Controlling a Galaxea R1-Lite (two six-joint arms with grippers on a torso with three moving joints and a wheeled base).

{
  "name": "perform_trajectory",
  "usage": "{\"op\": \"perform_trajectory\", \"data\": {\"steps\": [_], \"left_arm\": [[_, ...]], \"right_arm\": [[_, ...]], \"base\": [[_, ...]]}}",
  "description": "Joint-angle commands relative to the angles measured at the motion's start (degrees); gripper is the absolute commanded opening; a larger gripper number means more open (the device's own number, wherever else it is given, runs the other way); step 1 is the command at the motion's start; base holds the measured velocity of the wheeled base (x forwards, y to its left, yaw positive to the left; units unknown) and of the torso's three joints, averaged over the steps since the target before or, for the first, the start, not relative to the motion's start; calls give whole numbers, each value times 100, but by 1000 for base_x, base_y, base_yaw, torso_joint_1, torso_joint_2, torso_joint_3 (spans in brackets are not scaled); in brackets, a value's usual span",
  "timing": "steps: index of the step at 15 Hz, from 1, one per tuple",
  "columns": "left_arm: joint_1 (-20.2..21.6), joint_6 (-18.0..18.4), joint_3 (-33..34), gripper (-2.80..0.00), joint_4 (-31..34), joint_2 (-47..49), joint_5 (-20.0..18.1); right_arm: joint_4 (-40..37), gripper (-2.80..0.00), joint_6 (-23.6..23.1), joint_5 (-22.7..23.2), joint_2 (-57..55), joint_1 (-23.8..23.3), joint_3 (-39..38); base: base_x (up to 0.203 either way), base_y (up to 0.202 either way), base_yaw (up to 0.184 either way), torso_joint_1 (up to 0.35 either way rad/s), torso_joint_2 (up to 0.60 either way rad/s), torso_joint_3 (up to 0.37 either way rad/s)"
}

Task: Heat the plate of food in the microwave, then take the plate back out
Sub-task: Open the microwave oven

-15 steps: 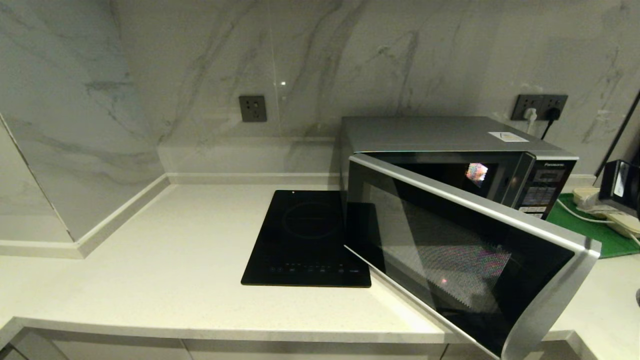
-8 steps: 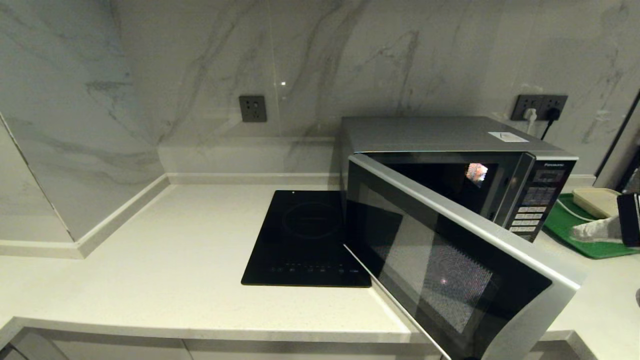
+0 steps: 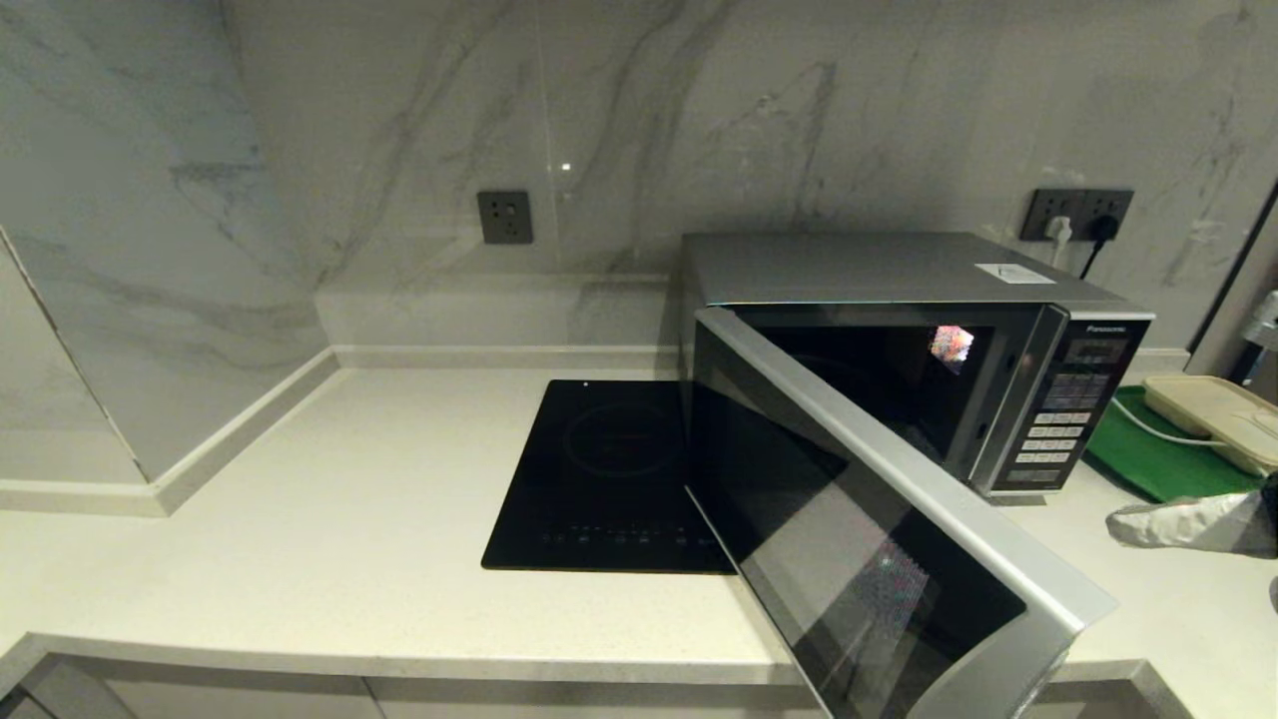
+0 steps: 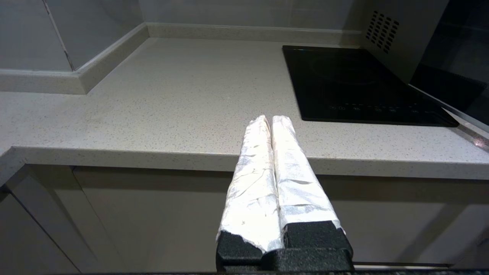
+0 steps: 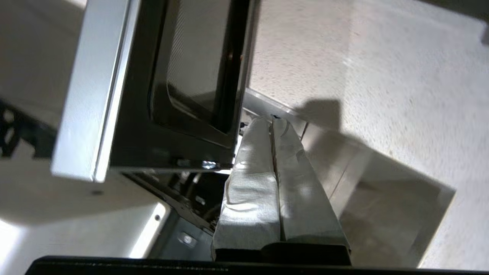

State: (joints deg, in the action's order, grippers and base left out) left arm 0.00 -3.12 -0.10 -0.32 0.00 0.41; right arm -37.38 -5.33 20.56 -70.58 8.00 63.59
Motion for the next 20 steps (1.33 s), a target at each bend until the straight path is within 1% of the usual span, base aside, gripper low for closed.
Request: {"op": "perform_trajectory", "data": {"steps": [1, 6, 8, 10, 12, 15, 16, 20], "left_arm": [[0, -4, 1, -280, -4, 0, 2], [0, -4, 1, -280, -4, 0, 3], [0, -4, 1, -280, -4, 0, 3], [0, -4, 1, -280, -4, 0, 2], [0, -4, 1, -280, -4, 0, 2], [0, -4, 1, -280, -4, 0, 2], [0, -4, 1, -280, -4, 0, 2], [0, -4, 1, -280, -4, 0, 2]], "right_arm": [[-23, -280, -187, 134, -4, 310, -37], [167, -280, -192, 122, -543, 1040, 256], [286, -280, -184, -48, -862, 1394, 457], [408, -280, -70, -159, -1095, 1735, 570], [673, -280, -18, -223, -1265, 2044, 583], [895, -280, 2, -478, -1370, 2630, 591], [920, -280, 11, -542, -1400, 2760, 592], [926, -280, 15, -571, -1449, 2988, 593]], "base": [[0, 0, 0, 0, 0, 0], [0, 0, 0, 0, 0, 0], [0, 0, 0, 0, 0, 0], [0, 0, 0, 0, 0, 0], [0, 0, 0, 0, 0, 0], [0, 0, 0, 0, 0, 0], [0, 0, 0, 0, 0, 0], [0, 0, 0, 0, 0, 0]]}}
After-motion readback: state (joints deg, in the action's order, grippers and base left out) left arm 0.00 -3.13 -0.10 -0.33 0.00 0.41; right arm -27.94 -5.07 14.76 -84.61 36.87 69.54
